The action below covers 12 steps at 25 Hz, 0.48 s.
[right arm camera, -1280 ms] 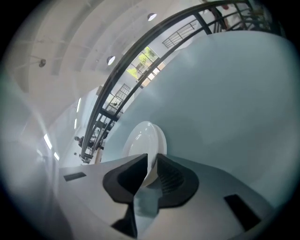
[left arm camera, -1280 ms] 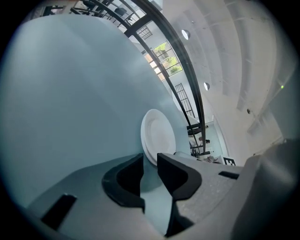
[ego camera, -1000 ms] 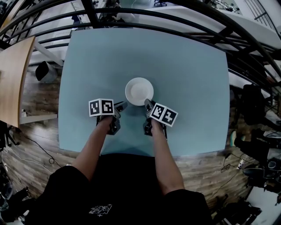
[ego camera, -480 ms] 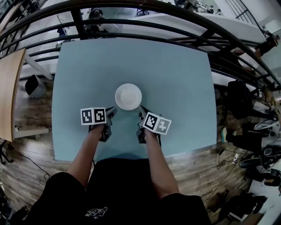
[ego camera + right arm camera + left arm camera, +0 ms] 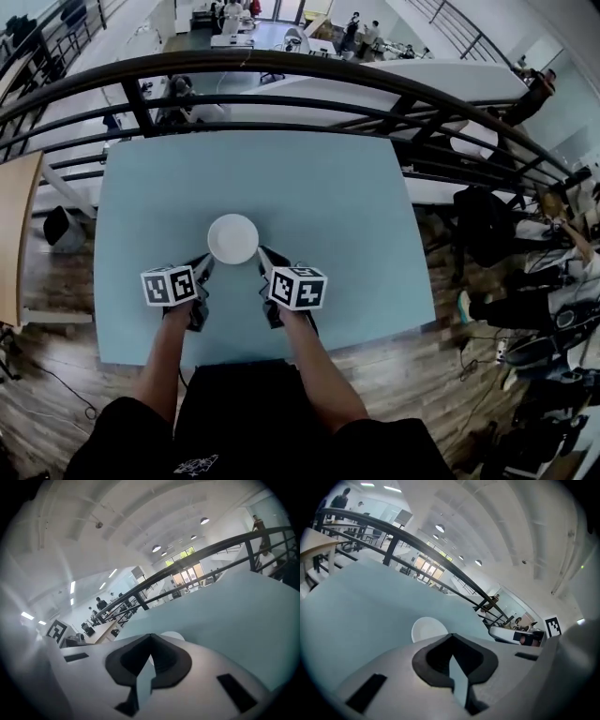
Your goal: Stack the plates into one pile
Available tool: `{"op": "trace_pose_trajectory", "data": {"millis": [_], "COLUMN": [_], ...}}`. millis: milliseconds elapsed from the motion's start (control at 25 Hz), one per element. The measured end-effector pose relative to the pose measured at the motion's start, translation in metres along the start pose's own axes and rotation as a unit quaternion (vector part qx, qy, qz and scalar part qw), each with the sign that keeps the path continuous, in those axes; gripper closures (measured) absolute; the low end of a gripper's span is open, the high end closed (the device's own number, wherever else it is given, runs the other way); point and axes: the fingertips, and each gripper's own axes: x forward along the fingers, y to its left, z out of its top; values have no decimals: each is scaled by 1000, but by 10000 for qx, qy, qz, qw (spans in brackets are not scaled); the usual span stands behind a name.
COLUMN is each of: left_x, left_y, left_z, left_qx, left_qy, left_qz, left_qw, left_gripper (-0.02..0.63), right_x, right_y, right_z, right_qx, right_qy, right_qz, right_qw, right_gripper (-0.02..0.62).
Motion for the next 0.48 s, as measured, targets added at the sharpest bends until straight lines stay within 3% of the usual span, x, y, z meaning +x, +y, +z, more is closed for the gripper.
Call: {"op": "trace_pose_trajectory", "data": {"millis": [240,480], "left_x": [-35,-69], "left_y": [-50,-98], "left_z": [6,-12], "left_qx": [291,758], "left_qy": [-607,-1207], "left_qz": [356,572], "left_qw": [9971,9881], "left_gripper": [598,598], "right_x": [-41,-102], "right_y": [6,0], "right_z": [9,7], "right_qx": [-326,-652], "right_qy": [-37,-316], "right_qz": [397,503], "right_qw": [9987,9961], "right_gripper": [588,588]}}
